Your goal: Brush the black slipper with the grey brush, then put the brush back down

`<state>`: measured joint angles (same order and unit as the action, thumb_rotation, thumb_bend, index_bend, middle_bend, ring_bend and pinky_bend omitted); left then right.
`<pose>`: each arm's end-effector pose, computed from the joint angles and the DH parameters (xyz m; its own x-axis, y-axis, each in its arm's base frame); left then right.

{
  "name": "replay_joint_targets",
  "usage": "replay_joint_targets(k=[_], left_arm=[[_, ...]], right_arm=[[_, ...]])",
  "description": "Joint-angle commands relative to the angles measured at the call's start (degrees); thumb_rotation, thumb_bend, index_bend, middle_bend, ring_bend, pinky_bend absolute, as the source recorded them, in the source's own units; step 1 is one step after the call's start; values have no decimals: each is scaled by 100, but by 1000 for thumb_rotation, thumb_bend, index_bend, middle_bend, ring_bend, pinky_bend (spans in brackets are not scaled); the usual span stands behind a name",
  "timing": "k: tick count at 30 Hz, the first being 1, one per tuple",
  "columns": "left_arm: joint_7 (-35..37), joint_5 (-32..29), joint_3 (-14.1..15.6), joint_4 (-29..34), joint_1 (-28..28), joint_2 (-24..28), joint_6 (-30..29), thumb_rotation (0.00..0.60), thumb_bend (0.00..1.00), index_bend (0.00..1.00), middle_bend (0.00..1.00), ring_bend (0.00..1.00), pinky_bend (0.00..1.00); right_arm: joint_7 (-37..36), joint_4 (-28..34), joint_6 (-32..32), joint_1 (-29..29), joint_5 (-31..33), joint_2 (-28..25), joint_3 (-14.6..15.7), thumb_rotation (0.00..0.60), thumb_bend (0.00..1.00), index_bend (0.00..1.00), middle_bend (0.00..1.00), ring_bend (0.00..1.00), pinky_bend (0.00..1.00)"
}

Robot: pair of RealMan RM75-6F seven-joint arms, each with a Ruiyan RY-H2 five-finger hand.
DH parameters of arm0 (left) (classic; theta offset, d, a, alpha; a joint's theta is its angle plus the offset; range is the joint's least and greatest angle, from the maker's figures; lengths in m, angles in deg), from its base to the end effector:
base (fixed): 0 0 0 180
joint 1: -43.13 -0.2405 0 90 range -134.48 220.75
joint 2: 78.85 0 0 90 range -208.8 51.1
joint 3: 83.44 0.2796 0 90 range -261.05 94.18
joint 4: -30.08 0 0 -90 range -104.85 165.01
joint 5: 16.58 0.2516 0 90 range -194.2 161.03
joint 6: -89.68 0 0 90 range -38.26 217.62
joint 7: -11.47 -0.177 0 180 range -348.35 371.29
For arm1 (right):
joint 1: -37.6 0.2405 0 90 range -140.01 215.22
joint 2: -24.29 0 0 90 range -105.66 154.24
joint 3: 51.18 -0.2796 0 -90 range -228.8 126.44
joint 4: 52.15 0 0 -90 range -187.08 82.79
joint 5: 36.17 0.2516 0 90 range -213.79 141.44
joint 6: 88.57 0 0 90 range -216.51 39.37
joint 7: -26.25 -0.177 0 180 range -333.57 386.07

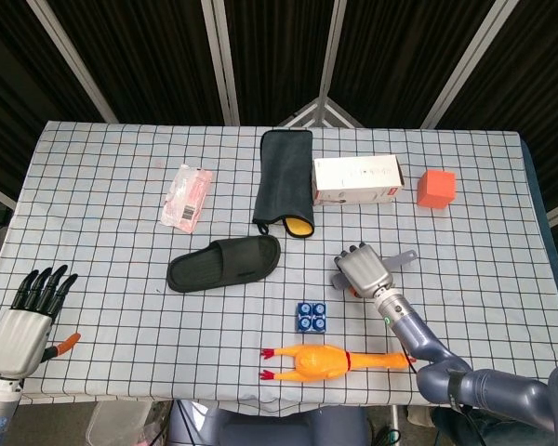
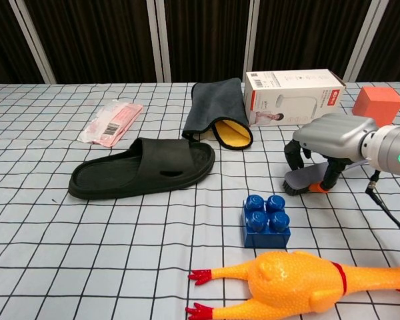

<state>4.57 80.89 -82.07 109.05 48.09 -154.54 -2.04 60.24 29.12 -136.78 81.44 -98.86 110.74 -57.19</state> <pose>-0.3406 0.1997 0.0732 0.5251 -0.0680 0.8483 0.8248 -0.2049 -0.5270 -0.1934 -0.3991 -0.0762 0.7428 -0.2339 0.6273 -0.6500 -0.4763 0.5922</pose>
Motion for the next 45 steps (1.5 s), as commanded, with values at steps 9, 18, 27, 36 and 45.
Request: replay_joint_targets(k=[9, 18, 27, 36, 45], left_arm=[[181, 425, 1, -32, 533, -164, 447, 560, 558, 0, 42, 0, 76], [-28, 77, -295, 495, 1386, -179, 1832, 559, 568, 0, 48, 0, 78], [-780, -509, -531, 652, 2043, -610, 3080, 562, 556, 0, 53, 0, 78], [-1269, -1020, -590, 559, 2373, -995, 3728, 562, 439, 0, 58, 0, 78], [-1588, -1373, -552, 737, 2593, -1001, 4121, 555, 508, 0, 59, 0, 76]], right_arm=[[-577, 171, -346, -54, -824, -103, 73, 600, 740, 666, 518, 488, 563], [-617, 621, -537, -71, -1078, -449, 43, 600, 743, 666, 519, 489, 562], [-461, 1181, -689, -103, -1011, -904, -72, 600, 743, 666, 519, 489, 563], [-200, 1845, -649, 76, -810, -1048, -292, 600, 743, 666, 519, 489, 566], [473, 2198, -506, 596, -61, -666, -677, 600, 743, 666, 519, 489, 566]])
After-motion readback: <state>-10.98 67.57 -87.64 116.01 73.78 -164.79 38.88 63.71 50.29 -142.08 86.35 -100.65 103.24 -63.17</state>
